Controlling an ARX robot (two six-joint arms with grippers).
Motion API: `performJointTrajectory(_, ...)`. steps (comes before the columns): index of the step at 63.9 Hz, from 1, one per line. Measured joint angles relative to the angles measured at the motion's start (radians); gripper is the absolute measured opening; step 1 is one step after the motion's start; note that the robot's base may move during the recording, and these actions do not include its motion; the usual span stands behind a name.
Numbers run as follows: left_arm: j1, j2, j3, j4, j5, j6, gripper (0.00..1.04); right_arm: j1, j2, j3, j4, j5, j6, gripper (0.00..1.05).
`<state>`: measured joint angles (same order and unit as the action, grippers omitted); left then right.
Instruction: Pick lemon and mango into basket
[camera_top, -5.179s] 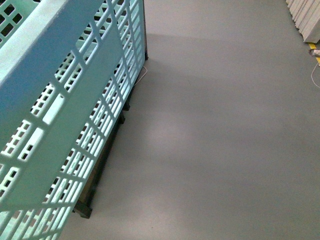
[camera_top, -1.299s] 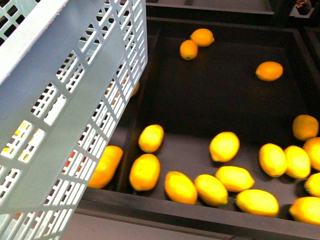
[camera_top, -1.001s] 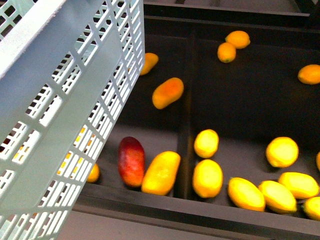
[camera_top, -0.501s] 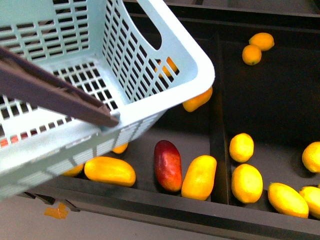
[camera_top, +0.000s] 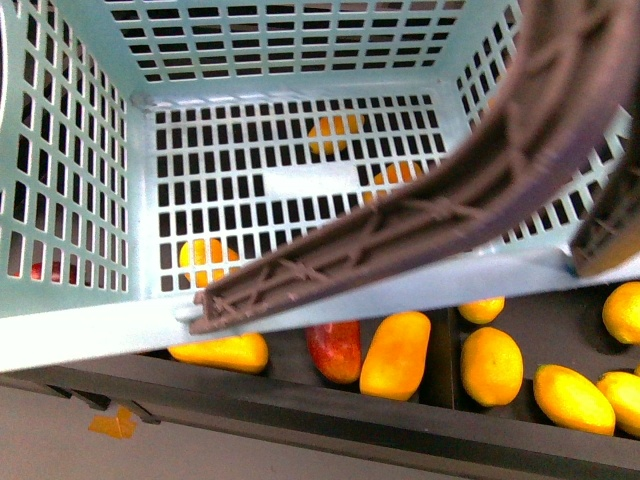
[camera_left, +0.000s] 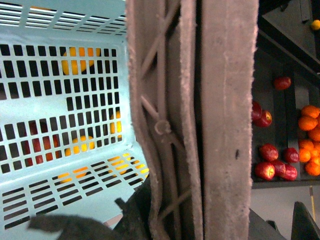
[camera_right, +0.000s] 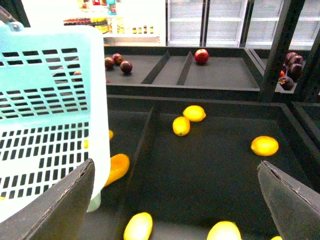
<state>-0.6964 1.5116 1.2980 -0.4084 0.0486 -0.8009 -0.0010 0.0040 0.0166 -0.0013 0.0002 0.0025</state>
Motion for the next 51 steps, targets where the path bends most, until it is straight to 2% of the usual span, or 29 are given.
performJointTrajectory(17, -0.004, 0.0, 0.009, -0.002, -0.006, -0.003, 0.15, 0.002, 0.006, 0.002, -0.007, 0.011, 0.005, 0.96)
performJointTrajectory(19, -0.004, 0.0, 0.009, -0.002, -0.008, -0.003, 0.15, 0.005, 0.029, 0.019, -0.058, 0.032, 0.036, 0.96)
performJointTrajectory(21, -0.004, 0.0, 0.009, -0.002, -0.009, -0.002, 0.15, 0.002, 0.086, 0.066, -0.174, 0.096, 0.116, 0.96)
performJointTrajectory(24, -0.004, 0.0, 0.009, -0.003, -0.014, -0.003, 0.15, -0.072, 0.237, 0.154, -0.37, 0.13, 0.273, 0.96)
performJointTrajectory(30, -0.004, 0.0, 0.009, -0.003, -0.015, 0.0, 0.15, -0.208, 0.352, 0.168, -0.435, 0.082, 0.393, 0.96)
performJointTrajectory(35, -0.002, 0.0, 0.009, -0.003, -0.012, -0.004, 0.15, -0.331, 0.445, 0.16, -0.355, 0.045, 0.424, 0.96)
performJointTrajectory(37, -0.002, 0.0, 0.01, -0.003, -0.012, -0.003, 0.15, -0.354, 0.484, 0.153, -0.309, 0.043, 0.422, 0.96)
performJointTrajectory(45, -0.003, 0.0, 0.011, -0.003, -0.002, -0.003, 0.15, -0.394, 0.764, 0.125, -0.064, 0.011, 0.394, 0.96)
performJointTrajectory(51, -0.004, 0.0, 0.011, -0.003, -0.004, -0.003, 0.15, -0.4, 1.161, 0.15, 0.241, -0.032, 0.375, 0.96)
